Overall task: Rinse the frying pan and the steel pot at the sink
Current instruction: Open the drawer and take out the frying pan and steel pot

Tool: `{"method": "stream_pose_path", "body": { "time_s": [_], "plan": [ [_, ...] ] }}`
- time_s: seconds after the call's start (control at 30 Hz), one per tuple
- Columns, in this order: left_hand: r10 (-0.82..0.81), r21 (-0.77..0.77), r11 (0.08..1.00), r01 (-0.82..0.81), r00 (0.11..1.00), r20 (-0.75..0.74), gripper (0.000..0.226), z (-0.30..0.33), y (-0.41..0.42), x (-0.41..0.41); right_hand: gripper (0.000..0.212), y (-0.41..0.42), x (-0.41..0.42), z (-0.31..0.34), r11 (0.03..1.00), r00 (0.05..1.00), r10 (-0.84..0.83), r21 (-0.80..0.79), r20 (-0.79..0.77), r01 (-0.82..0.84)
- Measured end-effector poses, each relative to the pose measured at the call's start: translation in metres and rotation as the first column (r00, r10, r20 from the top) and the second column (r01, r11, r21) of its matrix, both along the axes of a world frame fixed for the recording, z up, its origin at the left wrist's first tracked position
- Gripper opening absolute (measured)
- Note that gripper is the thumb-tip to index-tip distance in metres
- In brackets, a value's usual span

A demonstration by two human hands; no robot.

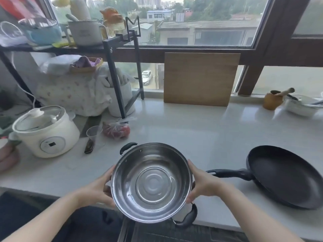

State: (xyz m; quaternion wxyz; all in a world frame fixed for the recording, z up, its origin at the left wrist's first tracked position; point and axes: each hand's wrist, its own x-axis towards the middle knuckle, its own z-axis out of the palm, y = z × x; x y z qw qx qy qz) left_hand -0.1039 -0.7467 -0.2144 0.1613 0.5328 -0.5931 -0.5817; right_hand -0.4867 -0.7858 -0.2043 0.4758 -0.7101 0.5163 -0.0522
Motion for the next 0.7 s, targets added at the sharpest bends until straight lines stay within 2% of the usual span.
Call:
{"method": "stream_pose_path", "body": {
  "time_s": [0.17, 0.47, 0.7],
  "plan": [
    [-0.01, 0.051, 0.999, 0.011, 1.0, -0.022, 0.125, 0.0, -0.041, 0.0, 0.104, -0.032, 0.001, 0.0, 0.999, 0.999, -0.032, 0.006, -0.032, 0.032],
    [-0.051, 0.051, 0.997, 0.053, 0.998, -0.031, 0.121, 0.004, -0.103, -0.022, 0.11, -0.083, -0.014, 0.004, 0.997, 0.973, -0.075, -0.028, -0.219, 0.07],
    [-0.07, 0.081, 0.994, 0.074, 0.997, -0.044, 0.124, 0.001, -0.126, -0.029, 0.113, -0.098, -0.022, 0.002, 0.998, 0.967, -0.069, -0.032, -0.244, 0.063]
  ]
}}
